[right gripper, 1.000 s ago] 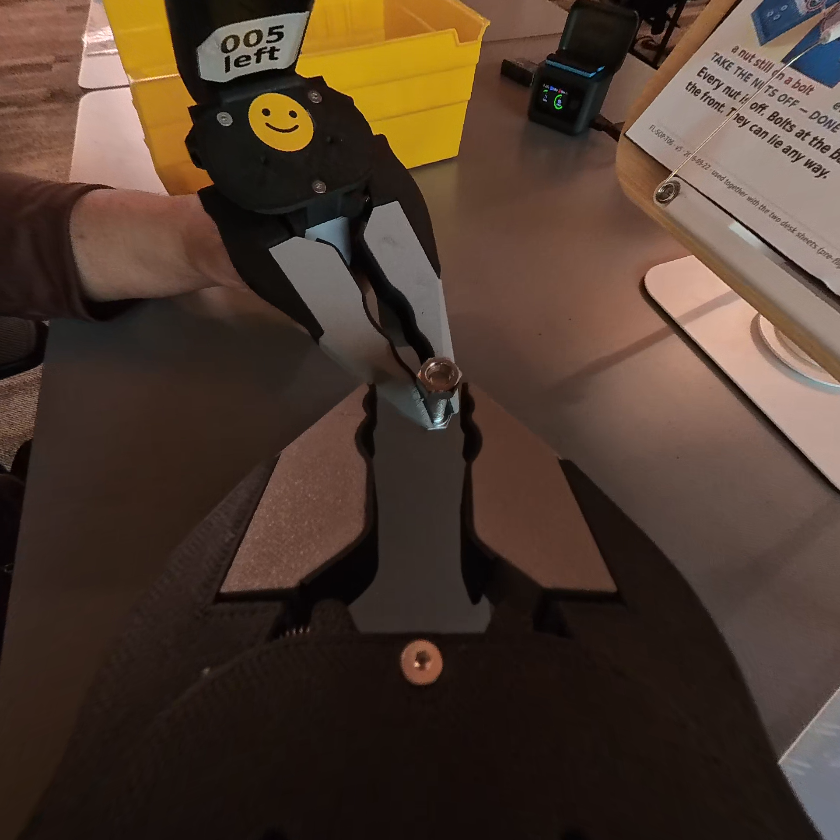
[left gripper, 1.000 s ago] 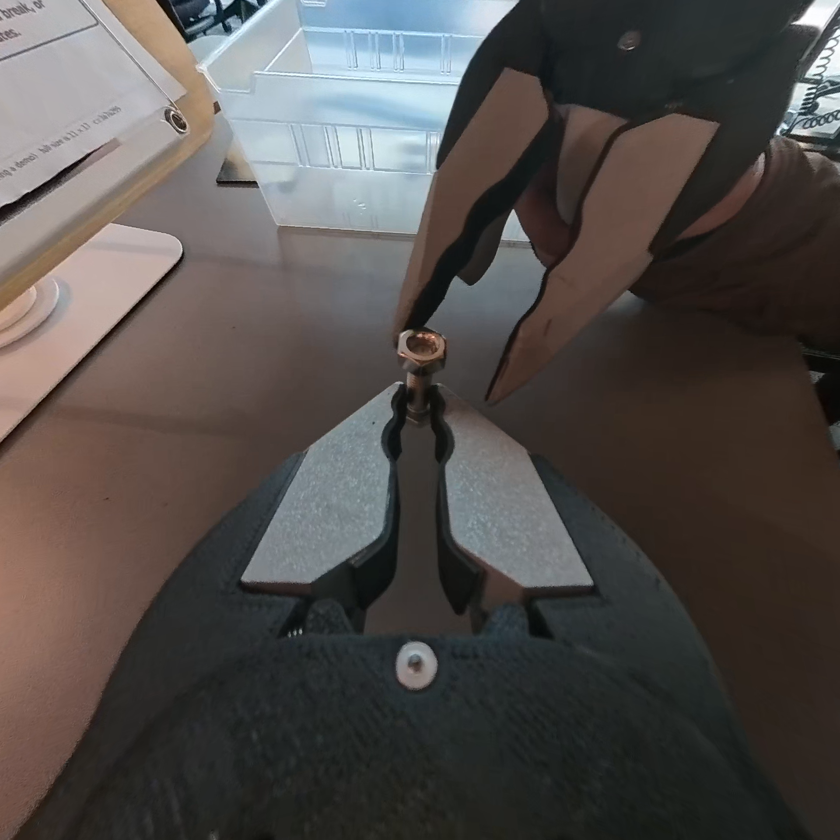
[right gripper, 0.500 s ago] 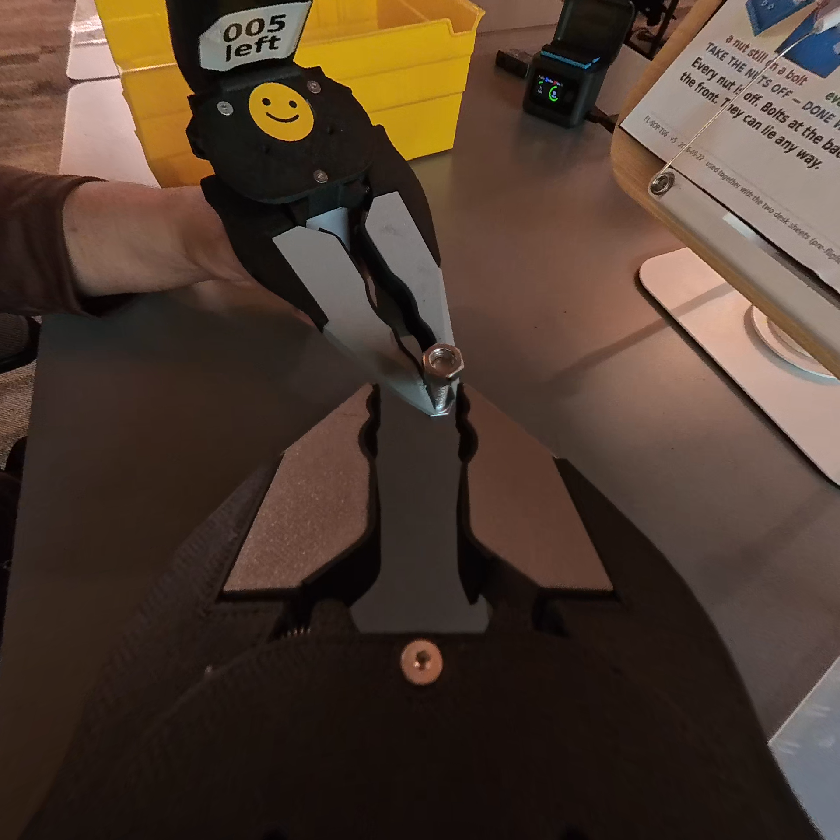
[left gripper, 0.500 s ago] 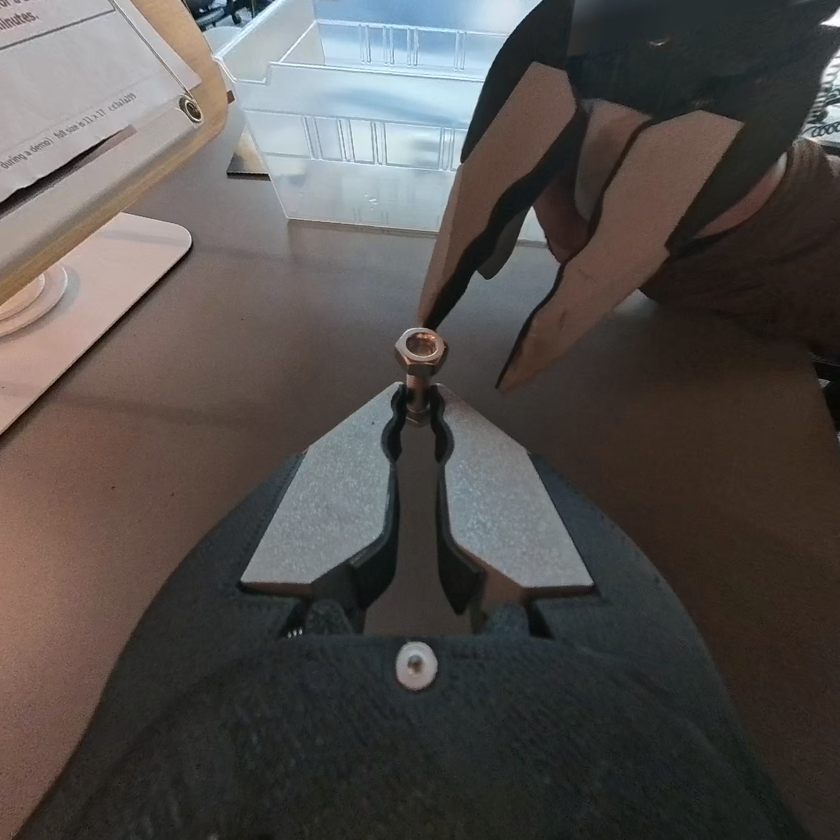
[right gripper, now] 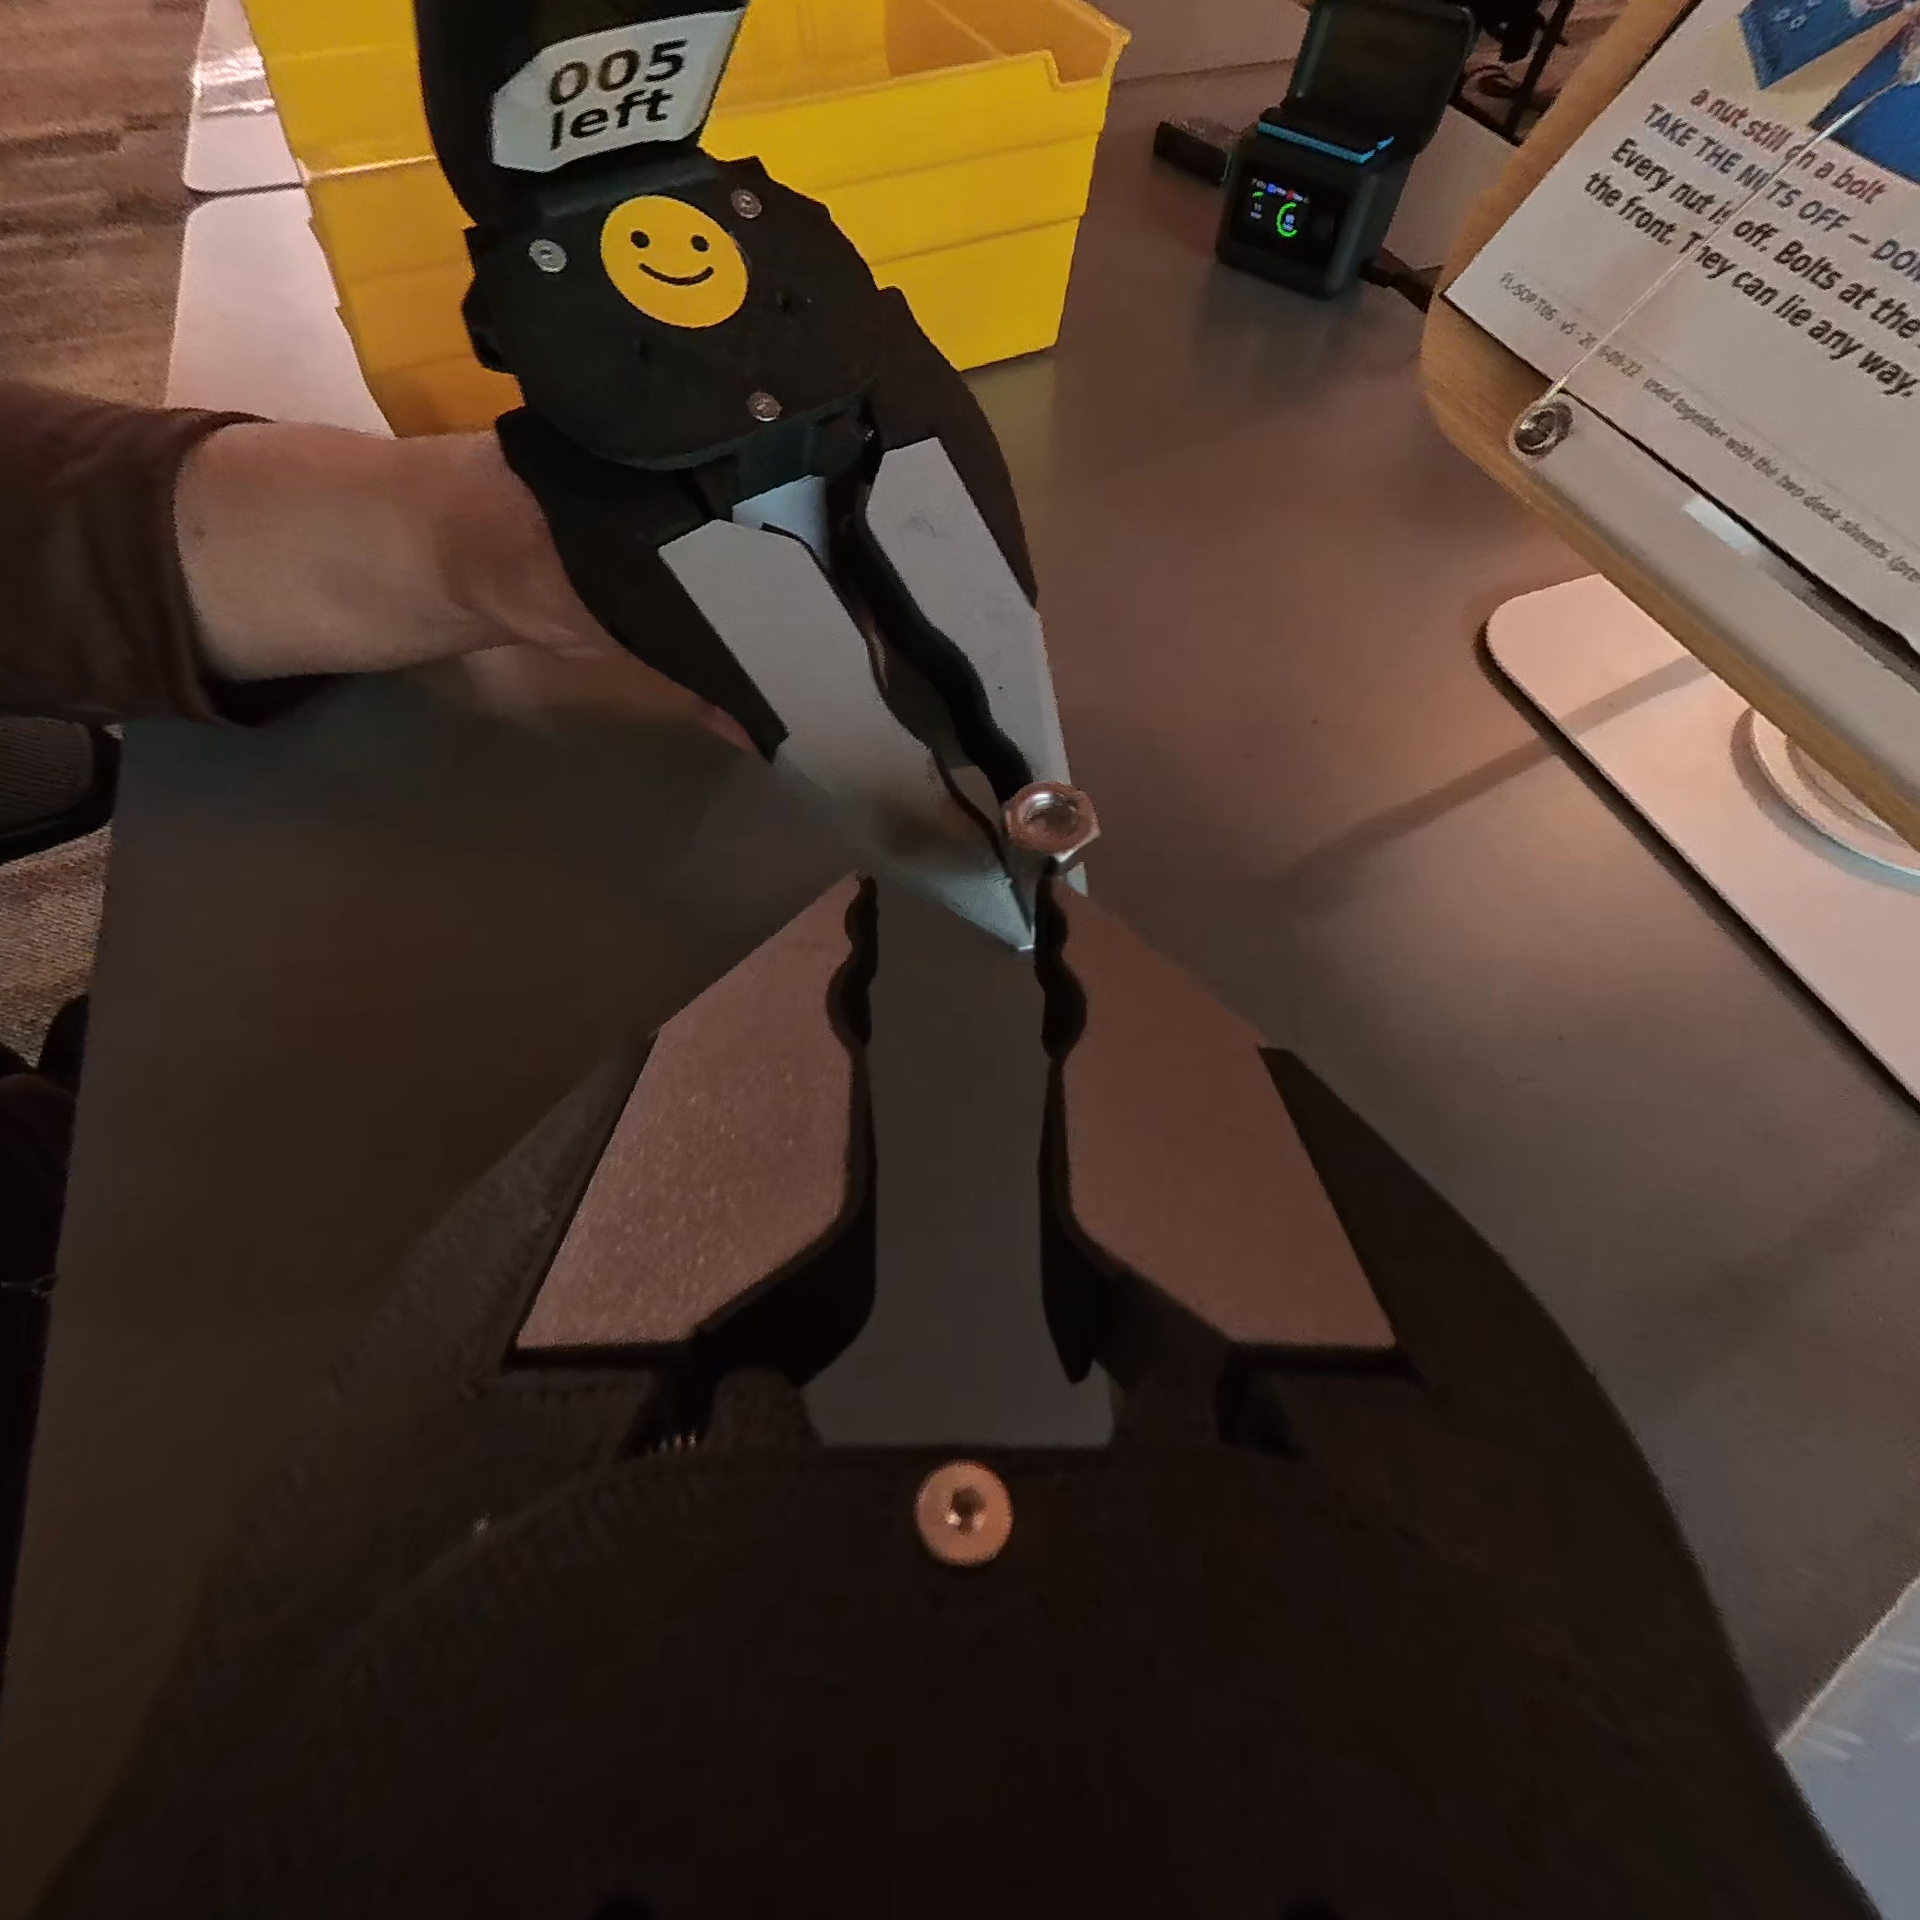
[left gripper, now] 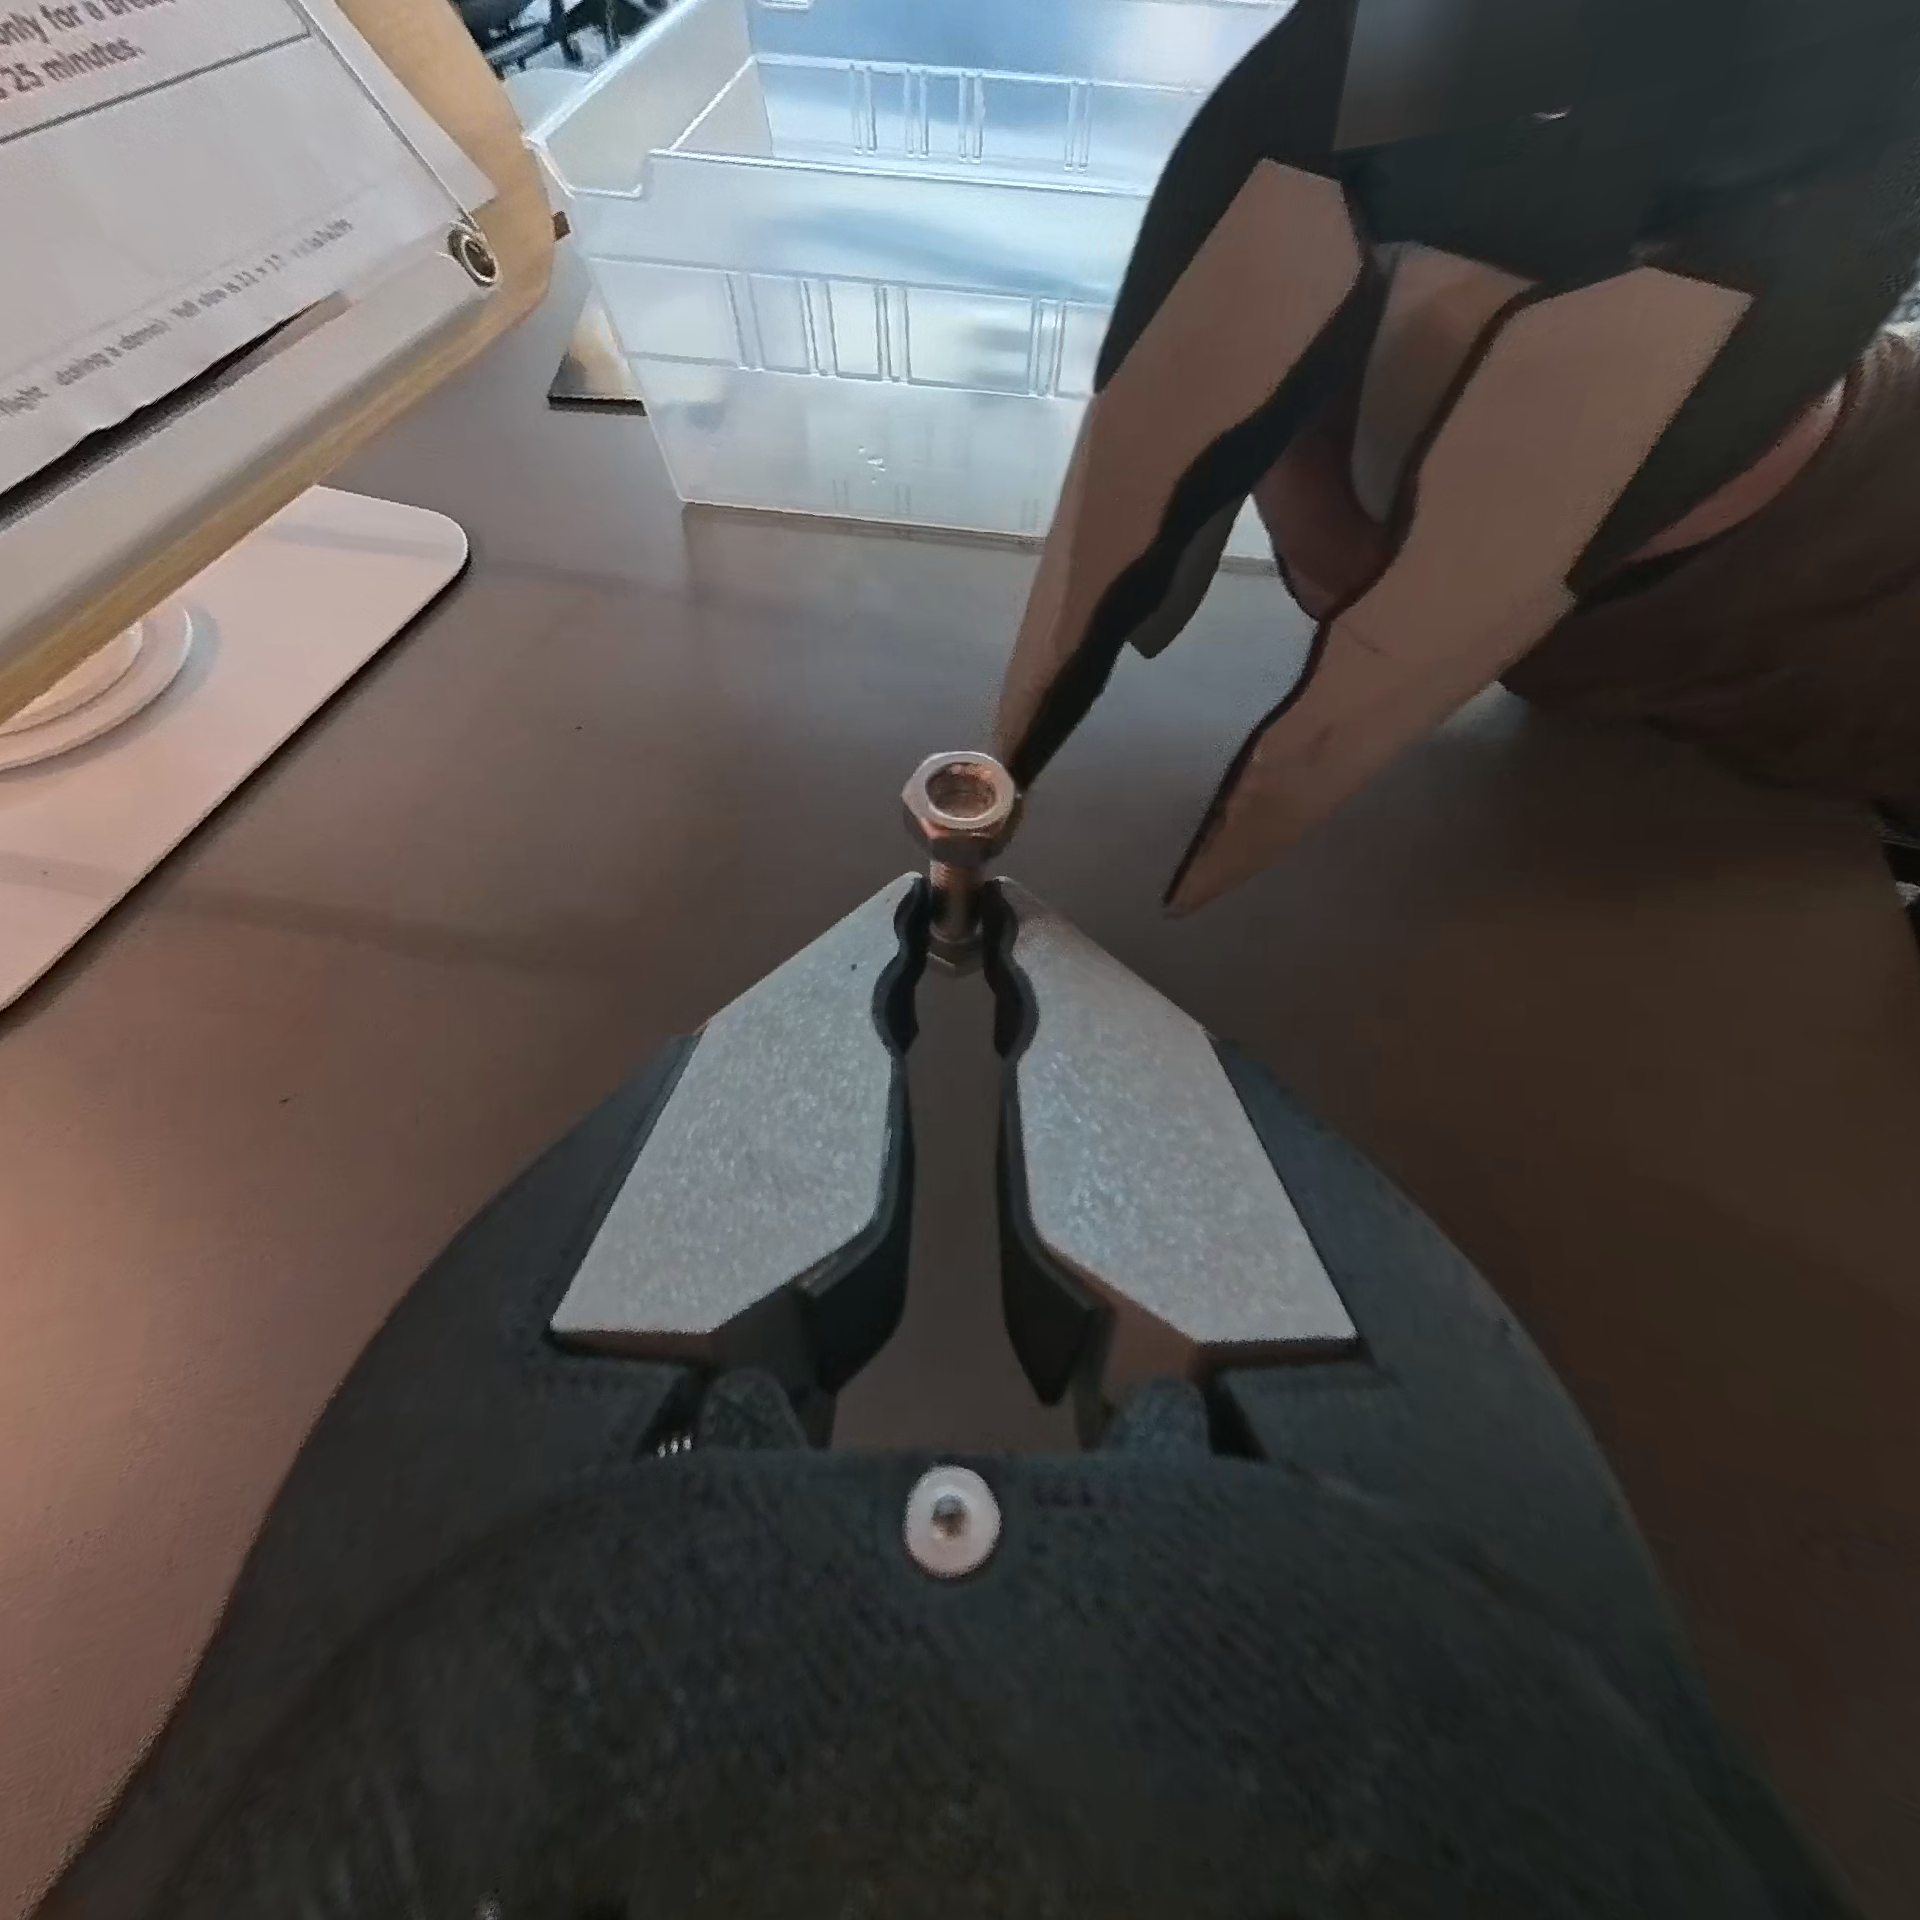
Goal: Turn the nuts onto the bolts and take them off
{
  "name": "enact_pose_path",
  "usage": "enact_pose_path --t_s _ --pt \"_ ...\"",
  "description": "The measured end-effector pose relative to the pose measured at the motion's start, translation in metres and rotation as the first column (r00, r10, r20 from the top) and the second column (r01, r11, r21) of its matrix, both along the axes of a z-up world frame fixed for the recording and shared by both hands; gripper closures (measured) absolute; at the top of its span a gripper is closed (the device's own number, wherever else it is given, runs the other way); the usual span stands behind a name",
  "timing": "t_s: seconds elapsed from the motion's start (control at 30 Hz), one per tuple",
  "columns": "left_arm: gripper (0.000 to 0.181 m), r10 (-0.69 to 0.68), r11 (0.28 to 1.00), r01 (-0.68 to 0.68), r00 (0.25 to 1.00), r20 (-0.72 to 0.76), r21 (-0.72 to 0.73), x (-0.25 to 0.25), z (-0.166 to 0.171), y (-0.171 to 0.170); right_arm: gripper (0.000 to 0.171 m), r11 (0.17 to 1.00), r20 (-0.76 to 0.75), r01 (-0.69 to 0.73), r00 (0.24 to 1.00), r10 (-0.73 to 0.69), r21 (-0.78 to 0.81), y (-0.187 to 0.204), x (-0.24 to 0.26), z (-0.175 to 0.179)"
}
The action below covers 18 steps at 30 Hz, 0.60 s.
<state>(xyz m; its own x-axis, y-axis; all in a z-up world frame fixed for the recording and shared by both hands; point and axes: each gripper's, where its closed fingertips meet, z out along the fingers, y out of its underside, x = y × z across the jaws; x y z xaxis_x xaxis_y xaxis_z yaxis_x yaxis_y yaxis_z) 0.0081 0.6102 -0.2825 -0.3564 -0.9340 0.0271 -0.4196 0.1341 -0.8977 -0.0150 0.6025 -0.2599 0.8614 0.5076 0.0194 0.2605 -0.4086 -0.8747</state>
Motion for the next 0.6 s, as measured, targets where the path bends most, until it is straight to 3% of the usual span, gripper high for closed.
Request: enact_pose_path --t_s 0.03,0.33,0.6 --pt "0.173 0.002 1.0 -0.002 1.0 0.0 -0.002 0.0 0.0 0.001 0.145 1.0 0.001 -0.007 1.0 0.007 -0.003 -0.001 -0.001 -0.001" --pt "0.173 -0.026 1.0 0.026 1.0 0.003 0.001 0.0 0.0 -0.006 0.142 0.999 -0.025 0.052 0.998 -0.052 -0.002 0.002 0.012 0.002" --pt "0.173 -0.001 1.0 0.001 1.0 0.007 0.005 0.001 -0.001 0.0 0.139 1.0 -0.001 0.019 1.0 -0.019 -0.001 0.002 0.002 -0.001"
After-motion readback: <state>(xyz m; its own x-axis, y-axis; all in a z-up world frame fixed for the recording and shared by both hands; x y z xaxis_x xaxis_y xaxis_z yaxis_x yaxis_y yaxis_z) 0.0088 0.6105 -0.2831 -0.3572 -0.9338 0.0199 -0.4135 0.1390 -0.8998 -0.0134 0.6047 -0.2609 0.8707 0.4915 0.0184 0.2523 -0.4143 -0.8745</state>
